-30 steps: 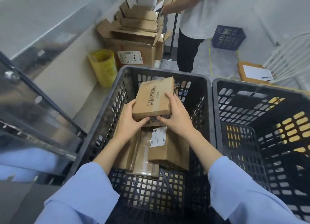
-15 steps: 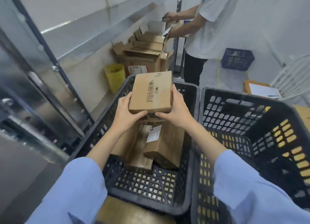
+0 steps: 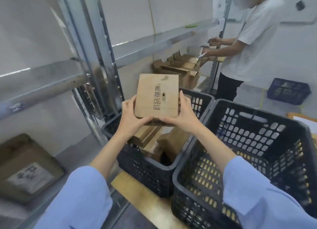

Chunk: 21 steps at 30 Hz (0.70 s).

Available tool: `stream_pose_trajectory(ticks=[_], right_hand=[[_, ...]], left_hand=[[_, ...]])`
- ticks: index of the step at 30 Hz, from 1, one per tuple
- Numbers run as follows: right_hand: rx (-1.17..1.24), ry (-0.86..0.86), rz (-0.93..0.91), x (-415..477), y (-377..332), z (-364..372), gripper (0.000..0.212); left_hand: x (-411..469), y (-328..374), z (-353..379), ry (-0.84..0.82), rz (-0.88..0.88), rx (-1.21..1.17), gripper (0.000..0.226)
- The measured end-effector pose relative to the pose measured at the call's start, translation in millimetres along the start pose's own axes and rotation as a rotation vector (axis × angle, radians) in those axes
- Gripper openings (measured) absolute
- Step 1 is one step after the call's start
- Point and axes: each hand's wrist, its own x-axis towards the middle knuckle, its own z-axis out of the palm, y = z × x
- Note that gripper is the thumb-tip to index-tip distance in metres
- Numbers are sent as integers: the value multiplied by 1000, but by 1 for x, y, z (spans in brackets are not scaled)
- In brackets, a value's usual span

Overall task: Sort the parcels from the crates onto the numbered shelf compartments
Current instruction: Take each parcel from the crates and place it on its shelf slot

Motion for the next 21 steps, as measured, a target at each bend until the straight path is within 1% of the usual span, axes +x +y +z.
stream_pose_trajectory(ticks=[4, 8, 10, 12, 14, 16, 18, 21], right_hand=[[86, -35, -78, -21, -21, 12, 100], [164, -58, -75, -30, -47, 35, 96], [236, -106, -82, -35, -62, 52, 91], [296, -159, -121, -43, -77, 72, 87], [320, -193, -173, -50, -91, 95, 92], [313, -240, -204, -58, -106, 120, 107], [299, -307, -232, -67, -122, 144, 115], [329, -391, -276, -82, -144, 177, 113]], left_hand=[[-42, 6, -26, 87, -5, -25, 82], [-84, 9, -57, 172, -67, -92, 73], [-107, 8, -75, 227, -74, -82, 71], [-130, 6, -96, 296, -92, -43, 74], [-155, 4, -116, 351, -115, 35, 85], [-180, 1, -134, 372, -156, 84, 95], [-206, -2, -150, 406, -183, 105, 95], [-245, -5, -175, 494, -223, 109, 87]])
